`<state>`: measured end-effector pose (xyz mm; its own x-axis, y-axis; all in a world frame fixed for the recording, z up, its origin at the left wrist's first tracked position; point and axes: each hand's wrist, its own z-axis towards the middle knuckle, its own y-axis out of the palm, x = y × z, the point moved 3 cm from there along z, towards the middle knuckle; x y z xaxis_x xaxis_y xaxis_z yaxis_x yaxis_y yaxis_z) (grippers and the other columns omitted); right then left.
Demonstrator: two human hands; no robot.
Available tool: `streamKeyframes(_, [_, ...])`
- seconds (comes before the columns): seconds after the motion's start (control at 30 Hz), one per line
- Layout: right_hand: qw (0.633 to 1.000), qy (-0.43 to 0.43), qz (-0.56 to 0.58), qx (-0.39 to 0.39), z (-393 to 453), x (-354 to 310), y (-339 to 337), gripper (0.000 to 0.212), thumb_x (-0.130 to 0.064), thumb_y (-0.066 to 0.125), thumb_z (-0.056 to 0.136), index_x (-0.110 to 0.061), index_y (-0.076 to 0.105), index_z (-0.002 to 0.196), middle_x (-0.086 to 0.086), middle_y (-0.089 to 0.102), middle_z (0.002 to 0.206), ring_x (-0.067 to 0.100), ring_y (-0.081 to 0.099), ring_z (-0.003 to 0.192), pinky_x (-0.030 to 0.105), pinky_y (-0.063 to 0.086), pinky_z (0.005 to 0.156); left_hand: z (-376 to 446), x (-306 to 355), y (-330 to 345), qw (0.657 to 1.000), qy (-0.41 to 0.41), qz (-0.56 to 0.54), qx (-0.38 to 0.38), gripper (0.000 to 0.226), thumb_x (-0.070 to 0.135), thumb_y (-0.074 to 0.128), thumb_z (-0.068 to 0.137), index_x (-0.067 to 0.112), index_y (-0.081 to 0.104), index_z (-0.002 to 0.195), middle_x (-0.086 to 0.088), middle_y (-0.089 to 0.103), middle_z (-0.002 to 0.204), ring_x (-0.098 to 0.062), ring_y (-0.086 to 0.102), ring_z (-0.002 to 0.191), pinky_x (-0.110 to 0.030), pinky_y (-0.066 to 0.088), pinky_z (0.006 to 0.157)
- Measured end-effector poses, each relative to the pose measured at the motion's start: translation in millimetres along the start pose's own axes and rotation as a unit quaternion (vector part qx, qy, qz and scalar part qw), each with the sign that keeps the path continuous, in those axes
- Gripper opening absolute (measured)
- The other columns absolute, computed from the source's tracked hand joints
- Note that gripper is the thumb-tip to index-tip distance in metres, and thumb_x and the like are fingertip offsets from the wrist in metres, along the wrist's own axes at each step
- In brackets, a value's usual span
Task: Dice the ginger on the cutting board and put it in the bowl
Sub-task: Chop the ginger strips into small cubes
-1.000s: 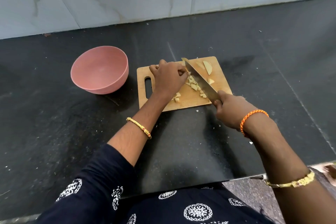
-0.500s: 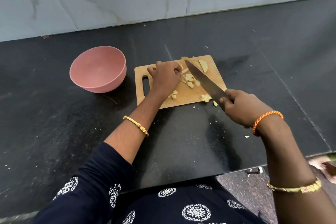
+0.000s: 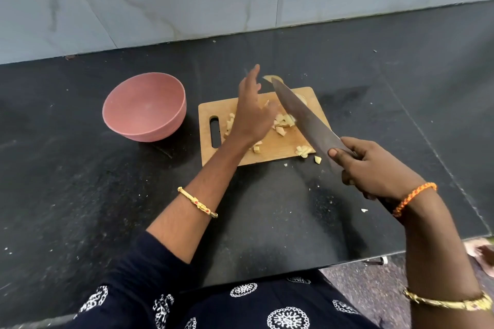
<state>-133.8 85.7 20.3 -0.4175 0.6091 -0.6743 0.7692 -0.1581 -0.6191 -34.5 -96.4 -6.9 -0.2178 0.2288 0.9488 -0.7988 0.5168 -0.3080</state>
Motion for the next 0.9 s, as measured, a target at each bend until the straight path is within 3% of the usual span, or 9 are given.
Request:
streamKeyframes(0.07, [0.999,-0.002,0.037,-0.027,0,3,-1,0.025,-0.033,0.044,0.098,-0.014,0.058,0.106,0.001,0.047,0.056,0.01,0.04,0.042,0.019,0.032,0.035,8,6,-5,0.992,-0.063,-0.113,0.007,0.044,0.017,0.048,0.095,0.014,0.038,0.138,-0.005,0.046,0.137,-0.016,0.05,0.122,-0.023,0.044,0.096])
streamKeyframes(0.13, [0.997,-0.007,0.06,-0.051,0,6,0,0.024,-0.032,0.045,0.097,-0.015,0.059,0.107,0.0,0.045,0.054,0.004,0.039,0.036,0.018,0.031,0.033,16,8,-9,0.972,-0.105,-0.21,0.007,0.03,0.021,0.05,0.096,0.01,0.053,0.125,-0.013,0.061,0.121,-0.018,0.062,0.105,-0.027,0.052,0.089])
streamKeyframes(0.23, [0.993,-0.015,0.088,-0.078,0,10,3,0.022,-0.031,0.045,0.097,-0.018,0.059,0.109,-0.008,0.044,0.045,0.004,0.035,0.033,0.017,0.03,0.032,19,6,-11,0.942,-0.147,-0.302,0.006,0.02,0.01,0.059,0.09,0.006,0.061,0.11,-0.016,0.067,0.106,-0.02,0.067,0.088,-0.029,0.058,0.078])
streamKeyframes(0.37, [0.991,0.001,0.102,-0.083,-2,14,4,0.021,-0.03,0.044,0.098,-0.022,0.058,0.111,0.001,0.043,0.055,0.003,0.037,0.031,0.018,0.031,0.032,24,-6,-16,0.928,-0.183,-0.32,0.056,0.019,0.003,0.064,0.085,0.005,0.063,0.104,-0.014,0.067,0.105,-0.017,0.066,0.09,-0.025,0.058,0.072])
streamKeyframes(0.47, [0.993,0.013,0.108,-0.044,0,17,4,0.021,-0.029,0.044,0.098,-0.017,0.058,0.106,0.002,0.044,0.057,0.001,0.039,0.029,0.016,0.03,0.031,24,-15,-24,0.94,-0.187,-0.267,0.1,0.022,0.002,0.063,0.085,0.005,0.063,0.108,-0.015,0.066,0.108,-0.018,0.066,0.096,-0.021,0.057,0.07])
streamKeyframes(0.57, [0.994,0.028,0.104,-0.004,5,20,5,0.022,-0.029,0.043,0.099,-0.014,0.057,0.106,0.004,0.046,0.059,0.001,0.037,0.027,0.016,0.03,0.03,15,-14,-22,0.968,-0.163,-0.186,0.048,0.024,0.002,0.065,0.084,0.007,0.064,0.107,-0.015,0.068,0.1,-0.019,0.068,0.093,-0.022,0.057,0.074])
streamKeyframes(0.7, [0.994,0.027,0.096,0.035,7,16,12,0.022,-0.03,0.042,0.099,-0.014,0.057,0.102,0.004,0.048,0.059,0.008,0.038,0.035,0.02,0.032,0.035,-1,-7,-17,0.997,-0.069,0.006,0.016,0.012,0.007,0.076,0.074,0.008,0.072,0.086,-0.009,0.072,0.085,-0.019,0.069,0.082,-0.027,0.058,0.073])
streamKeyframes(0.8, [0.996,0.018,0.081,0.044,2,14,21,0.022,-0.031,0.043,0.098,-0.015,0.057,0.099,0.005,0.05,0.063,0.013,0.041,0.045,0.023,0.034,0.04,-19,-7,-11,0.992,-0.01,0.121,0.039,0.012,0.014,0.081,0.068,0.013,0.074,0.079,0.001,0.072,0.077,-0.011,0.067,0.073,-0.033,0.056,0.071])
streamKeyframes(0.9, [0.996,0.015,0.073,0.055,-5,16,31,0.02,-0.031,0.043,0.098,-0.017,0.057,0.097,0.003,0.053,0.065,0.016,0.047,0.054,0.027,0.039,0.049,-38,-6,-7,0.973,0.024,0.224,0.043,0.013,0.024,0.08,0.069,0.019,0.074,0.079,0.007,0.071,0.077,-0.011,0.061,0.079,-0.034,0.051,0.077])
